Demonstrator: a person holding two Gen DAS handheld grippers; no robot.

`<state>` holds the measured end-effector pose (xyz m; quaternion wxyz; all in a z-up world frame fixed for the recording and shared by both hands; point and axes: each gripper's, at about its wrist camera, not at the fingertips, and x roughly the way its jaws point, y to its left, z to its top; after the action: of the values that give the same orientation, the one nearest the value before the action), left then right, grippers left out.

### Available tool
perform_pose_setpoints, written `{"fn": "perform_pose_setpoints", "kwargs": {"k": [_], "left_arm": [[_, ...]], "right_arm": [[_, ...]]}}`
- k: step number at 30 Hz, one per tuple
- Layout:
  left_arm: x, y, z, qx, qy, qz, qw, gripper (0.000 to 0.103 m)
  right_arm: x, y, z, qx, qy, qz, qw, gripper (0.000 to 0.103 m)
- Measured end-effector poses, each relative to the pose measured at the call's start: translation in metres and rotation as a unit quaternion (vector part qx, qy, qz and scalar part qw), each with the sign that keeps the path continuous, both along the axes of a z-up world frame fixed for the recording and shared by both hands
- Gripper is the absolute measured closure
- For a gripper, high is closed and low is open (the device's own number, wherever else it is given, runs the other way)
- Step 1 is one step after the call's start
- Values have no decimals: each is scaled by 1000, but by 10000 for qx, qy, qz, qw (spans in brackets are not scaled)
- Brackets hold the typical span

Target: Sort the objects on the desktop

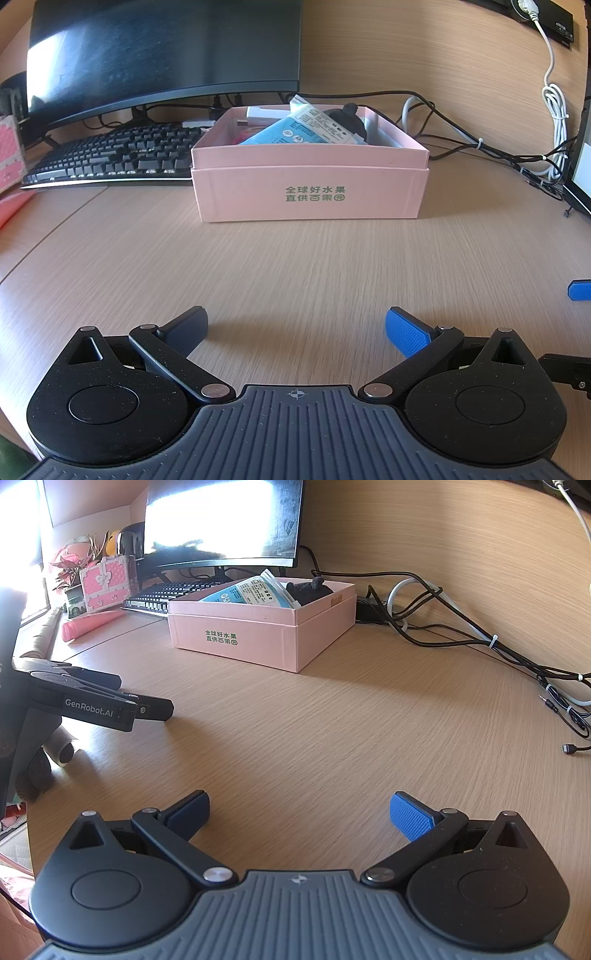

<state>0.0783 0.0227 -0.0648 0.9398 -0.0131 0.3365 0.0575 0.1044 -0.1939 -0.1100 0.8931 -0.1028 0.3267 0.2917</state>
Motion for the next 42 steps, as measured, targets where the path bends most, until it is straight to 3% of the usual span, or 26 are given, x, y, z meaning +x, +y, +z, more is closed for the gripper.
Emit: {"fn": "perform_pose_setpoints", "kwargs": {"k": [42], "left_arm": [[0, 2, 0, -18, -4, -206, 9998, 0]], "right_arm": [[0, 0, 0, 0, -1, 1, 10000, 0]]}}
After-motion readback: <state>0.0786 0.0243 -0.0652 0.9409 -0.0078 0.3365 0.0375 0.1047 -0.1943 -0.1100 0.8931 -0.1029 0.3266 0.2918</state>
